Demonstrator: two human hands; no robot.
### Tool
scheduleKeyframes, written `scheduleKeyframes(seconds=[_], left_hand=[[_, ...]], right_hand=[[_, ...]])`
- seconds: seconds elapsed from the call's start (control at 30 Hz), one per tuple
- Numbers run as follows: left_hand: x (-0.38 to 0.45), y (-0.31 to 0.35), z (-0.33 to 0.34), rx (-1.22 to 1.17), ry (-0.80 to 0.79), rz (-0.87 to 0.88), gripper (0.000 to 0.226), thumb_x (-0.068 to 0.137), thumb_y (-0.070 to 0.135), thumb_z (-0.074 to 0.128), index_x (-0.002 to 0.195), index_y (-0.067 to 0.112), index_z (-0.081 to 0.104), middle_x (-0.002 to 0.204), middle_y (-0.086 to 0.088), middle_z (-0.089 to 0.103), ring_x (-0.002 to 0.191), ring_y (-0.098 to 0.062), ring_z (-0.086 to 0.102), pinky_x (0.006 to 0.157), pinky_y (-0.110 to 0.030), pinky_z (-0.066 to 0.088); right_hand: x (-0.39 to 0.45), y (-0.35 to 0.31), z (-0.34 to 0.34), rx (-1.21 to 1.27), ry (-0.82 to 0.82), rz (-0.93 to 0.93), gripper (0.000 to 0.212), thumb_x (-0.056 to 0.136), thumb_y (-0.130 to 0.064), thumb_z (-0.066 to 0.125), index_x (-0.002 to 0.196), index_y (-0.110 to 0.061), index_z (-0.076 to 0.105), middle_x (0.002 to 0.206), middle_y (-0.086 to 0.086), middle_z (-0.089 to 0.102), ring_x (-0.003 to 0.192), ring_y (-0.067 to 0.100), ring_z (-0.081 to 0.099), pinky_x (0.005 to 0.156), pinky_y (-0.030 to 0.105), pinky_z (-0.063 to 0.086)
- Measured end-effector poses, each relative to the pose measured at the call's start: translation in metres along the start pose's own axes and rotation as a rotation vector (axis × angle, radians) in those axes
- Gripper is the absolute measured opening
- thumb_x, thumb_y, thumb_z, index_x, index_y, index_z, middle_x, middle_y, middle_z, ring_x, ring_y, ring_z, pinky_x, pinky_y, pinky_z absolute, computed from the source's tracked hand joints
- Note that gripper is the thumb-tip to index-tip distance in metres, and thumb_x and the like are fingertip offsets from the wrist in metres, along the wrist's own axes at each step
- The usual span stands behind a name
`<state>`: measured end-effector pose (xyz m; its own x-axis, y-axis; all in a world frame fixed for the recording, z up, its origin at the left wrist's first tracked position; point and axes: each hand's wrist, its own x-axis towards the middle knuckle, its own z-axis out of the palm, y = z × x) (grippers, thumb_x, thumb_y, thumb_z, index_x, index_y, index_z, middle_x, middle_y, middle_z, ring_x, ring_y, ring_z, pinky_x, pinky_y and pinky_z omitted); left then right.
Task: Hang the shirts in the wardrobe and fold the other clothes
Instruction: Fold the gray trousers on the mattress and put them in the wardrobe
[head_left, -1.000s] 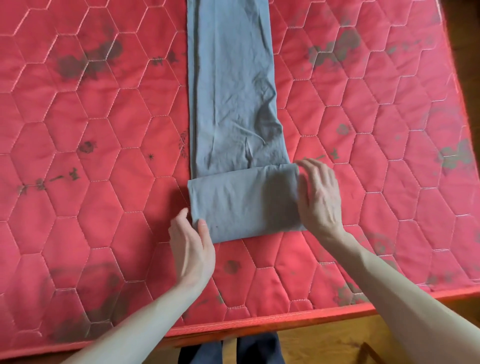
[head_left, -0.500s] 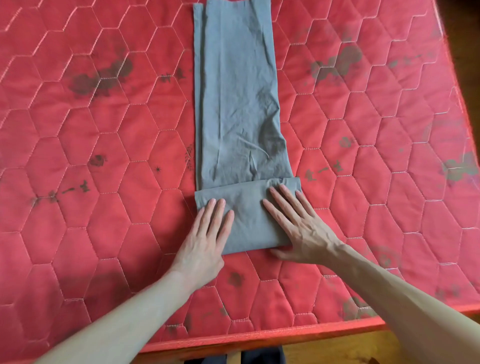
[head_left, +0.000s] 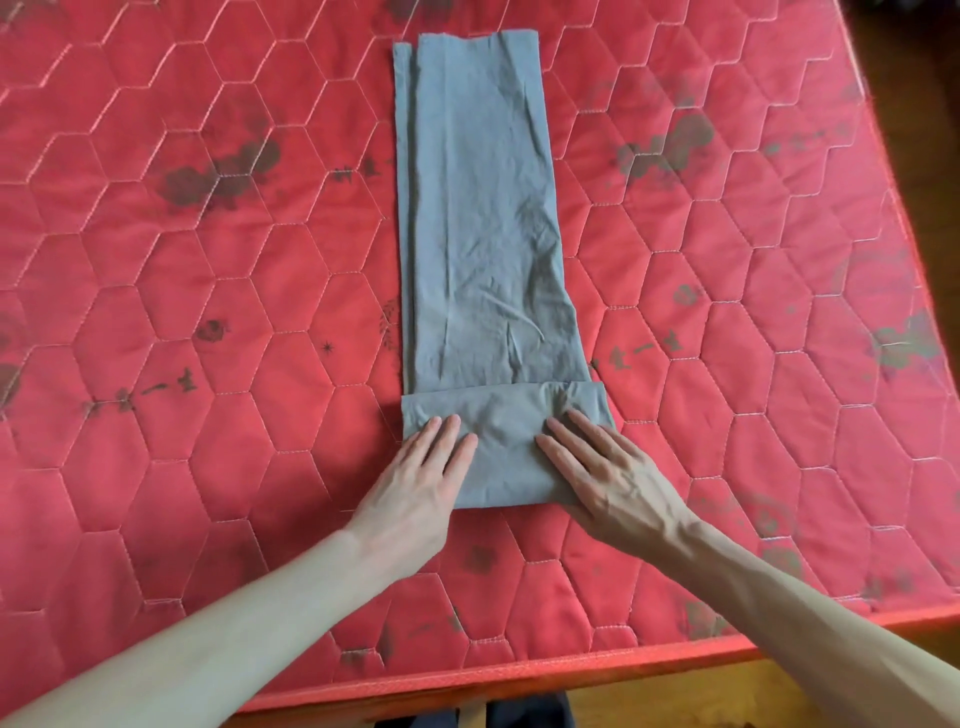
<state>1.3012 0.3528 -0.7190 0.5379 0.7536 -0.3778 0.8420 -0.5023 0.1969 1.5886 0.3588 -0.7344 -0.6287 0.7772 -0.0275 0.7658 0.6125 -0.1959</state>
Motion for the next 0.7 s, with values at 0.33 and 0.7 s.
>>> scheduleKeyframes(seconds=[0.33, 0.7], left_hand=[[-0.024, -0.001, -0.065, -0.500, -0.331, -0.022, 0.053, 0.090, 0.020, 0.049, 0.140, 0.036, 0.057, 0.112, 0.008, 0.071, 0.109, -0.015, 0.065, 0.092, -0.027, 0.047], [-0.002, -0.042, -0.025, -1.407, -0.116, -0.567, 0.037, 0.092, 0.049, 0.073, 0.121, 0.026, 0.071, 0.116, 0.019, 0.076, 0.114, 0.005, 0.066, 0.104, -0.027, 0.045]], right_hand=[[-0.014, -0.006, -0.070, 0.298, -0.220, 0.023, 0.060, 0.078, -0.036, 0.056, 0.138, -0.032, 0.053, 0.072, -0.010, 0.066, 0.058, 0.016, 0.061, 0.049, 0.031, 0.044], [0.012, -0.009, -0.041, 0.994, 0.405, 0.952, 0.027, 0.109, -0.033, 0.051, 0.094, -0.015, 0.065, 0.079, -0.014, 0.061, 0.077, -0.001, 0.055, 0.072, 0.017, 0.043]])
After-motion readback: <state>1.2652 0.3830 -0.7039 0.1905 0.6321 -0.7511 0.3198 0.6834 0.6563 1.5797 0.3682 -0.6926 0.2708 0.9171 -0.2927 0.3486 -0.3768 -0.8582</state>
